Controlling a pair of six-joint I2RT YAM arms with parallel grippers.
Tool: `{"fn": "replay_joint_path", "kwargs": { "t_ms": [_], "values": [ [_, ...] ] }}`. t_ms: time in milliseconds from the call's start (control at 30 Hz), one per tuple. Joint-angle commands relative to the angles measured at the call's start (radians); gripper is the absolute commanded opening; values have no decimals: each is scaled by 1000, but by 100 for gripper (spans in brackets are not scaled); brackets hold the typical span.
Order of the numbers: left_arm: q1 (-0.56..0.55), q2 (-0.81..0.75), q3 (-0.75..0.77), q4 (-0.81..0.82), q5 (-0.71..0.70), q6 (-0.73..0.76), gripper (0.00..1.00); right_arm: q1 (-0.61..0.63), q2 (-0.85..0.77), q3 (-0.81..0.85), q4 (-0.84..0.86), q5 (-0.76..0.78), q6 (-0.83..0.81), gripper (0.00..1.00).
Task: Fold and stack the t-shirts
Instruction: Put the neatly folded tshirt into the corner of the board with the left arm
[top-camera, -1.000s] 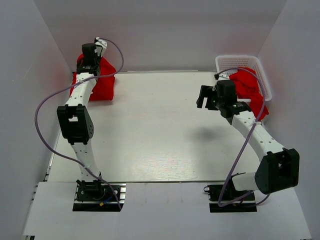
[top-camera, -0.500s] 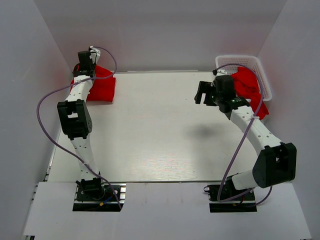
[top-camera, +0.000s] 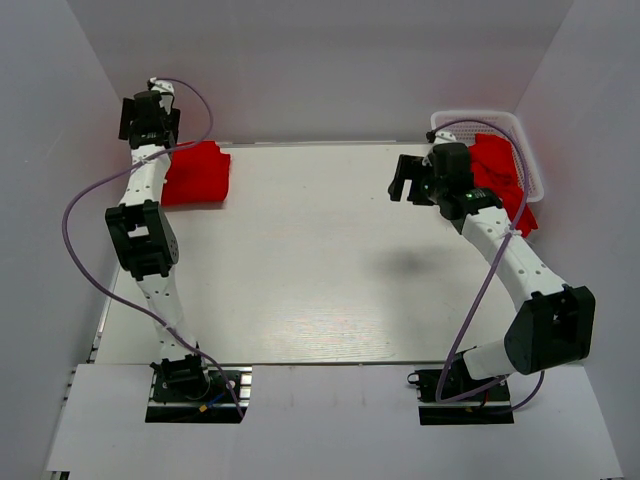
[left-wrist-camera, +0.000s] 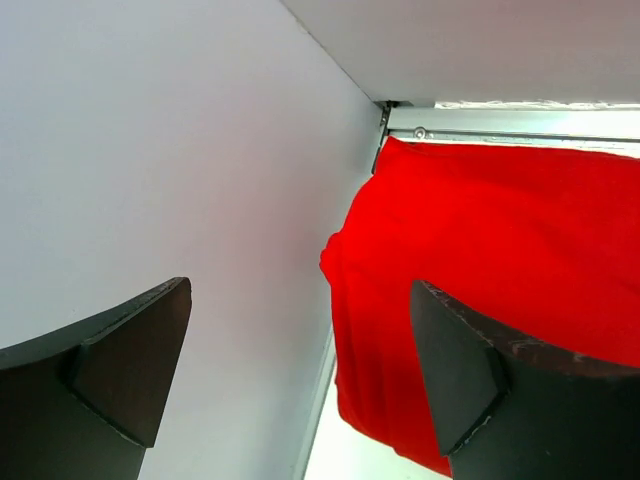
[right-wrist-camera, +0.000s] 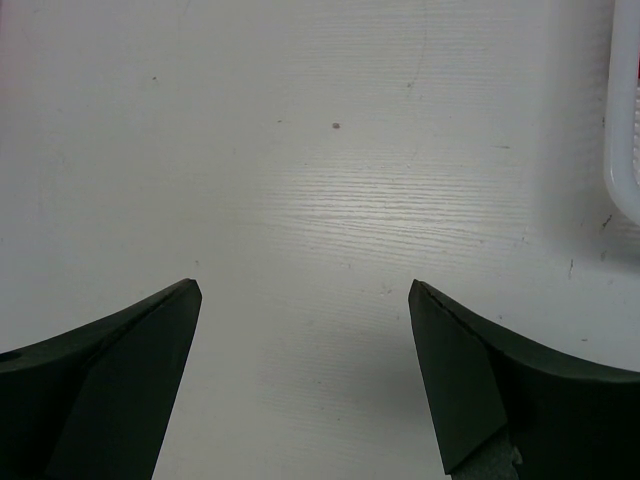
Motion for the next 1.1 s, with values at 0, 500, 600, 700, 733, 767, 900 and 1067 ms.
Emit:
{"fn": "replay_joint_path", "kwargs": {
  "t_ms": [0,500,600,700,733,767,900,1067],
  "values": [
    [4,-67,33,-38,19,-61,100,5,-31,14,2,-31,2,90],
    [-101,-413,-351,-428,431,-636,100,2,-141,-137,-41,17,68,90],
    [-193,-568,-528,-419,430,-722,100,2,-169,-214,-38,17,111,90],
    [-348,-729,-689,-354,400,-762,100,4,-215,-275,-30,-12,124,90],
    [-444,-757,-715,-354,371,-779,100,5,-239,-288,-27,-11,124,90],
    [-494,-780,-758,-369,328,-790,100,4,-261,-332,-26,-15,126,90],
    [-734,-819,-853,-469,185,-918,100,2,-374,-432,0,-18,134,90],
    [-934,-809,-919,-515,112,-1012,100,2,-501,-545,23,-34,155,90]
  ]
}}
